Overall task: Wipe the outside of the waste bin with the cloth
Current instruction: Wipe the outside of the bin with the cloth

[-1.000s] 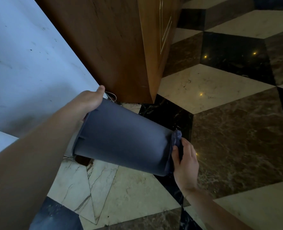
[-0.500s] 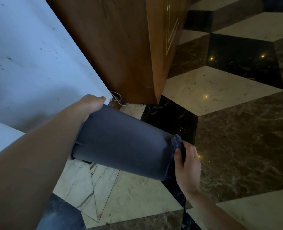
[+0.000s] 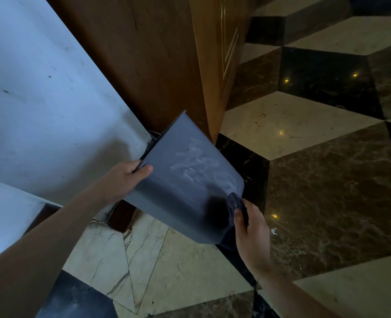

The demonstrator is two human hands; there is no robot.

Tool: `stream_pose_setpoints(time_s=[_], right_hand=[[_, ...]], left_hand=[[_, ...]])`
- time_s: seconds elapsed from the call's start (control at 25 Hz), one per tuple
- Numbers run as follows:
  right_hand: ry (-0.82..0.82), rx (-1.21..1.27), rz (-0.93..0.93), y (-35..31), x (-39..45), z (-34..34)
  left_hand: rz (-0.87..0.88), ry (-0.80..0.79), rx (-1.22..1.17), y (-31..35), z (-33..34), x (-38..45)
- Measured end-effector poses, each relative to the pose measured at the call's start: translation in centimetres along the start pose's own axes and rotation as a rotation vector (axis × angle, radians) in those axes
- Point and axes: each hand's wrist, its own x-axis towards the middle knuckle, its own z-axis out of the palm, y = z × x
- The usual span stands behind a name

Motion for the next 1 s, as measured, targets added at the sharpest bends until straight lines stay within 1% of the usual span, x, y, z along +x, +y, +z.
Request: stream_pose_setpoints(time_s=[0.16,0.24,0.36,0.44,0.56,0.64,0.76,0.84,0.88,1.0], right_hand=[[-0.028,-0.011,0.008,0.3,-0.6,0.2],[-0.024,-0.005,0.020,-0.1,-0.8,0.1],[0.100,0.062,-0.001,-2.8,-1.2,0.0],[0.149,0.129,-0.080,-5.8,-1.7,0.4],[0.083,0.207,-0.188,-10.2,-2.6,1.9],[0.012,0.193,-0.246,-12.1,-2.9,2.9],[-0.163,-0.001,-0.323,-13.3,-2.7,3.7],[-0.206,-0.135,-0.376,-13.0,-2.2,3.7],[-0.211,-0.152,-0.371,-13.0,-1.7,3.6],[-0.221,-0.105,-0.291,-12.7,0.1,3.3]], left_hand=[[-0.058,0.039,-0.137,0.1,0.5,-0.1],[-0.030,0.094,-0.139,0.6,1.7,-0.3],[0.065,0.208,-0.059,1.4,3.7,-1.3],[0.101,0.225,-0.093,1.8,4.8,-1.7],[0.121,0.289,-0.112,2.4,6.2,-2.2],[0.116,0.306,-0.195,2.9,7.2,-2.5],[0.095,0.357,-0.269,2.1,7.6,-3.4],[0.083,0.364,-0.307,1.8,7.4,-4.1],[0.087,0.360,-0.309,1.8,7.4,-4.6],[0.146,0.389,-0.190,1.7,7.7,-5.6]])
